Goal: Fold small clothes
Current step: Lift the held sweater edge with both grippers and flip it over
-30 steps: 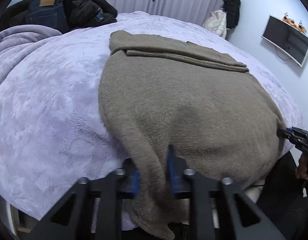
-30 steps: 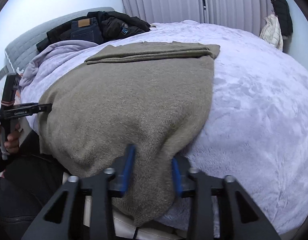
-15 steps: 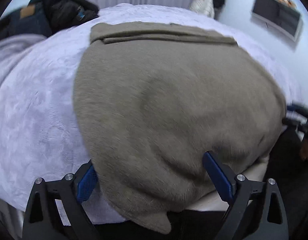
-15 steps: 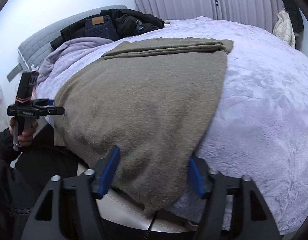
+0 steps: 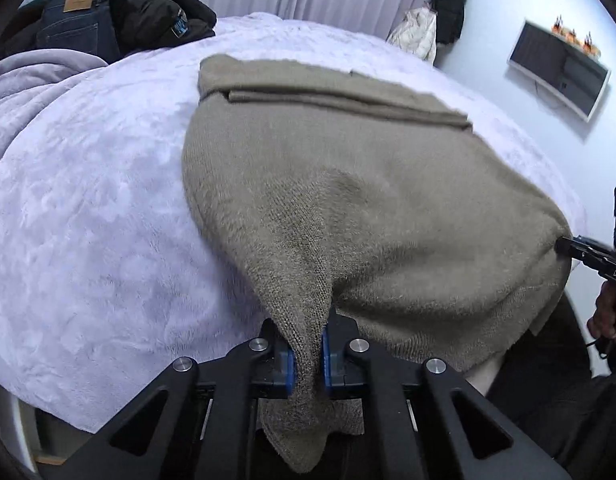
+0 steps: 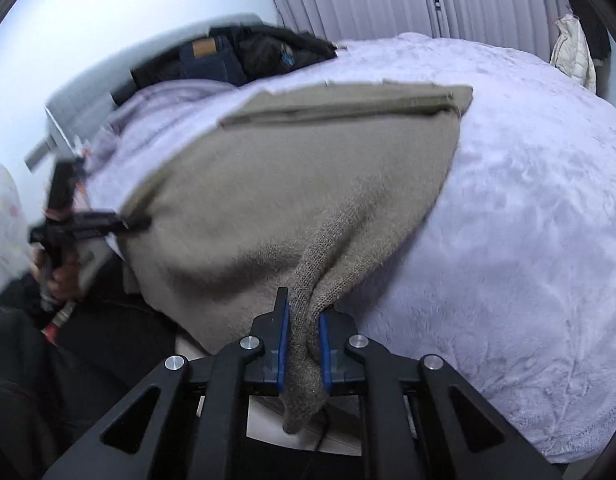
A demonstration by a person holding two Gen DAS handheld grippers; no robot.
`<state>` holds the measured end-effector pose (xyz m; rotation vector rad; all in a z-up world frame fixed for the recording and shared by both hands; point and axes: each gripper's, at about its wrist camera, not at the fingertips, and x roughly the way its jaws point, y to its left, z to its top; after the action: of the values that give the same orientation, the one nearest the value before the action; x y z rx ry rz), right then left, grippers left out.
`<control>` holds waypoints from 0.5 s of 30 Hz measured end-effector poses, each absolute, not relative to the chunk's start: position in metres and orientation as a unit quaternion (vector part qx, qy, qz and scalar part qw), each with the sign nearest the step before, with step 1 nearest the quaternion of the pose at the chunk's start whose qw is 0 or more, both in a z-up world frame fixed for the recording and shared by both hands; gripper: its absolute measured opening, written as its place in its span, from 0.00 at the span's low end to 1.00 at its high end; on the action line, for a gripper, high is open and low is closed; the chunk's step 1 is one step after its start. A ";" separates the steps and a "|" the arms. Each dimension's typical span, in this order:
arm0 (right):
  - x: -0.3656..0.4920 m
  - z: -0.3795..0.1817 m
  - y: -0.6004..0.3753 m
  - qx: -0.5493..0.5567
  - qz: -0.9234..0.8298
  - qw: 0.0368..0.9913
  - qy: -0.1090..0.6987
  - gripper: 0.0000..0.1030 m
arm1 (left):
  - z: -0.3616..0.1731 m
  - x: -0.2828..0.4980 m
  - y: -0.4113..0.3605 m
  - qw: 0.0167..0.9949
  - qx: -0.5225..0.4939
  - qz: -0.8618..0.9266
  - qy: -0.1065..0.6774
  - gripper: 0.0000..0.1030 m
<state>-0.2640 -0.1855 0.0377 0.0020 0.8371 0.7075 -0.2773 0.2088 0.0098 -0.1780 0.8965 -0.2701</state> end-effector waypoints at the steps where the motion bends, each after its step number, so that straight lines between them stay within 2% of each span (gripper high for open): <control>1: -0.261 0.048 -0.190 0.016 0.343 0.856 0.387 0.13 | 0.018 -0.276 0.213 0.892 -0.097 -0.134 0.421 0.10; 8: -0.216 0.105 -0.208 0.100 0.363 0.862 0.338 0.13 | 0.093 -0.237 0.232 0.915 -0.146 -0.147 0.347 0.10; 15: -0.124 0.137 -0.209 0.151 0.350 0.868 0.319 0.13 | 0.124 -0.147 0.229 0.917 -0.143 -0.138 0.345 0.10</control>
<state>-0.1243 -0.2088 0.1374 0.3160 0.6686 0.7316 -0.1472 0.2291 0.1243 -0.2934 0.7105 -0.2844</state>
